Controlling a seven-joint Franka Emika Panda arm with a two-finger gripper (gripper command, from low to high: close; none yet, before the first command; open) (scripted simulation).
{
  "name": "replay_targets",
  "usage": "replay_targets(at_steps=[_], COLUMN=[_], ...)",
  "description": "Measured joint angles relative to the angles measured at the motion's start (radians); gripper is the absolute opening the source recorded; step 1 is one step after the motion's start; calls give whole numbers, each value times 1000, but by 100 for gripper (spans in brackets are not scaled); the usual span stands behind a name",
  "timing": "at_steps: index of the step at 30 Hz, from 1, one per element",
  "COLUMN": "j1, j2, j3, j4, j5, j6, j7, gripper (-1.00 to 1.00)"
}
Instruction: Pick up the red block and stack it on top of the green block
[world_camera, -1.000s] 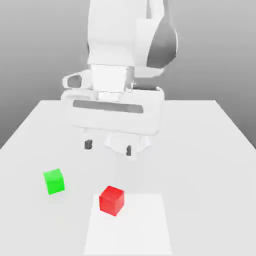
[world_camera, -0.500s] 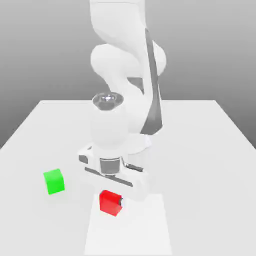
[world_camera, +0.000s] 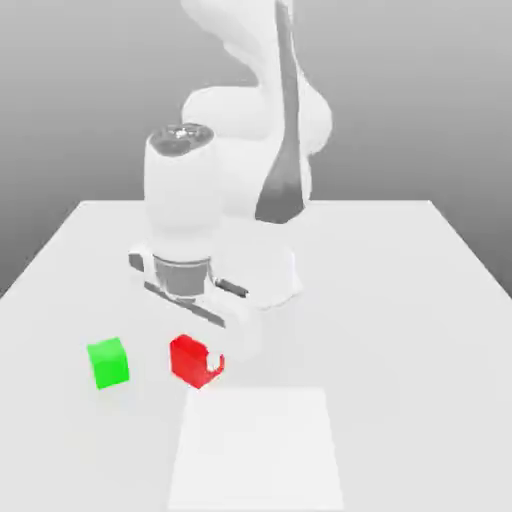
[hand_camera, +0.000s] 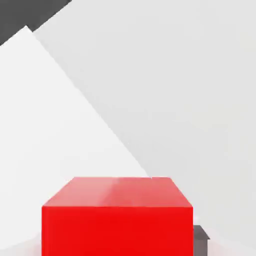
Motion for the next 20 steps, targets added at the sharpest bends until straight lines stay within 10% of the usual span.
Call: replay_targets(at_steps=[9, 16, 17, 20], j1=[-267, -272, -274, -270], j2=[-108, 100, 133, 133], j3=[-106, -123, -114, -114], j4=[-25, -19, -18, -18], j5=[-46, 22, 45, 45], j6=[-81, 120, 151, 151], j7=[406, 401, 385, 385], gripper=[-100, -100, 100, 100])
